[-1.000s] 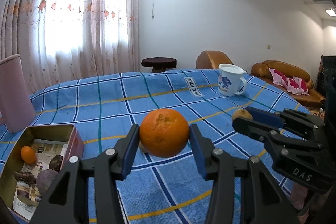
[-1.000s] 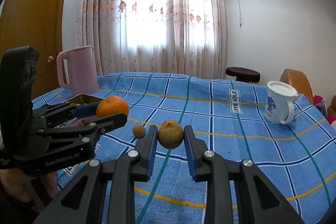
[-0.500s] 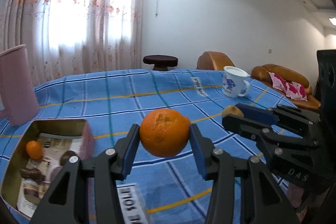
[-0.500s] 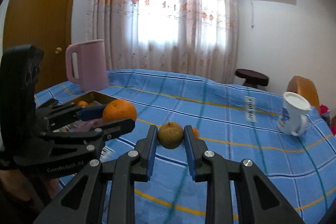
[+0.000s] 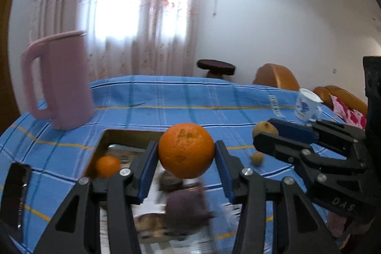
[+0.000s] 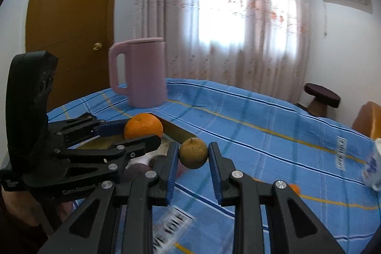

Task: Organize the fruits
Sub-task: 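Carry the orange and brown fruit into the tin box and open both tools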

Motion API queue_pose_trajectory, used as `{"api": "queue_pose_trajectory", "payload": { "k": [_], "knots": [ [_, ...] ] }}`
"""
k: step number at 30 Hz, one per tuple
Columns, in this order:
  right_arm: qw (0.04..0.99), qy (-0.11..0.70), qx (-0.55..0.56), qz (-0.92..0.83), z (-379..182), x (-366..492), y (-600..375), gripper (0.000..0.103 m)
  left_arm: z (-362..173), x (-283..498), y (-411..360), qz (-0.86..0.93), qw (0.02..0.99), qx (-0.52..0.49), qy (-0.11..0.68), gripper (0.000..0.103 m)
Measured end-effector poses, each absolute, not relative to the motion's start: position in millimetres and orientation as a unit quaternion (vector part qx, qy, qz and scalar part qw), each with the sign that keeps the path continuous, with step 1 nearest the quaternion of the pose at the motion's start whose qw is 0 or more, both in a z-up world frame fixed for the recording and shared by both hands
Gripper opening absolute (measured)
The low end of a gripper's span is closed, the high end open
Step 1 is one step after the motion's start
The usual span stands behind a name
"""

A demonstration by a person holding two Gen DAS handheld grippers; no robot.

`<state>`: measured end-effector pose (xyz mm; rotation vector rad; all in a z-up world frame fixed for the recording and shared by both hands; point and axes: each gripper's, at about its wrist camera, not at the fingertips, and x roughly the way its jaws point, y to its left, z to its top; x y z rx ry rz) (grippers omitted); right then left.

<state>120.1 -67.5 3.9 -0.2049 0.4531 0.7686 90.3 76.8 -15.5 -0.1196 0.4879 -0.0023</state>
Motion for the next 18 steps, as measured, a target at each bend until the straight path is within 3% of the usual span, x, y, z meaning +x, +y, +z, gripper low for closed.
{"api": "queue_pose_trajectory", "payload": {
  "k": [18],
  "knots": [
    [0.847,0.280,-0.122,0.435,-32.8,128.3,15.4,0.027,-48.7,89.3,133.5,0.051,0.950,-0.073,0.299,0.049]
  ]
}}
